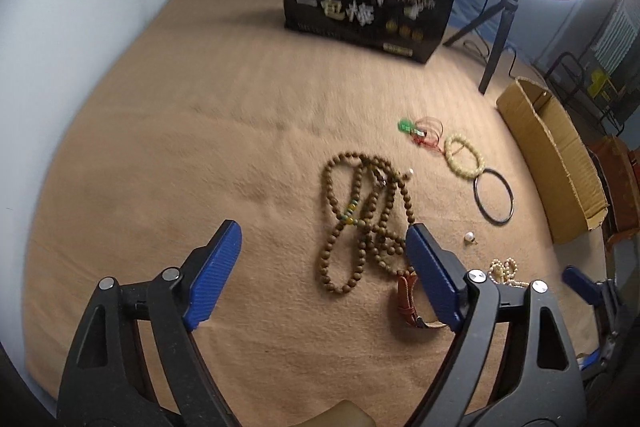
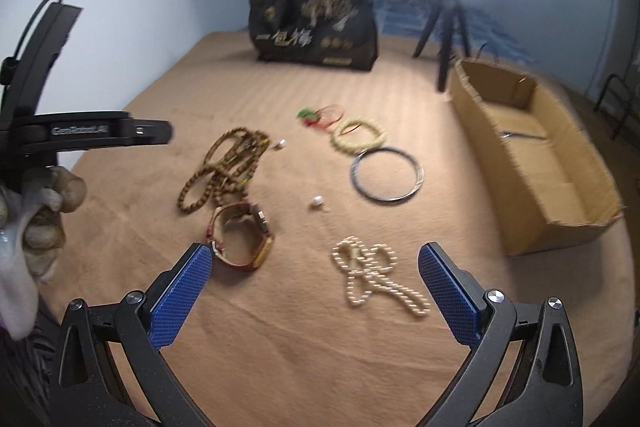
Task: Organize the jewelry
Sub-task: 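Move the left tool to the brown bead mala while the right tool approaches the leather watch, then close the left tool on the bead mala while the right tool grasps the watch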
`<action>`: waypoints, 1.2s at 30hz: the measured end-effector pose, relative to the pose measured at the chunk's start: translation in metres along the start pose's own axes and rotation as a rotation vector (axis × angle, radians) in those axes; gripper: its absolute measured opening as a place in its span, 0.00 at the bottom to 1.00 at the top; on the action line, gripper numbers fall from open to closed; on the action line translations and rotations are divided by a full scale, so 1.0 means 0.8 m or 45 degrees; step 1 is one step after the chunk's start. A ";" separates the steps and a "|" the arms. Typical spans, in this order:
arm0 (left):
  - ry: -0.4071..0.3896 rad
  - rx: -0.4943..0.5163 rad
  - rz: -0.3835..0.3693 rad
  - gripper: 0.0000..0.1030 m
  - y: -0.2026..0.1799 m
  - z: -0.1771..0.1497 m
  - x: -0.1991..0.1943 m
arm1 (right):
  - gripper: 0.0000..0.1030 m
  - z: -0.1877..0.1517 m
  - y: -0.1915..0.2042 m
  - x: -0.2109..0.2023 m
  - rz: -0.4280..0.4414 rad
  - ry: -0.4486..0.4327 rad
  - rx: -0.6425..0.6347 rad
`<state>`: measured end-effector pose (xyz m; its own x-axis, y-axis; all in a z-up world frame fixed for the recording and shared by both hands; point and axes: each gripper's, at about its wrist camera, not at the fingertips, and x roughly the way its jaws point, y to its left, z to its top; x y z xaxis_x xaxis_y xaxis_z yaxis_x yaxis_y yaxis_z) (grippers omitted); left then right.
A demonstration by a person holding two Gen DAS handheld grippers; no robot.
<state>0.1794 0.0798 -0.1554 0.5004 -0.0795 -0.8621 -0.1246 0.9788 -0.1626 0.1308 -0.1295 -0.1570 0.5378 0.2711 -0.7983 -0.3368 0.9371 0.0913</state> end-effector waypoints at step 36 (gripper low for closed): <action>0.192 -0.010 0.016 0.72 -0.035 0.026 0.116 | 0.40 0.014 0.013 0.090 0.194 0.216 0.109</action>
<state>0.2472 0.0493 -0.2211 0.3643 -0.0952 -0.9264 -0.1370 0.9785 -0.1544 0.1746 -0.0979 -0.2068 0.3455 0.3766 -0.8595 -0.3335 0.9054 0.2627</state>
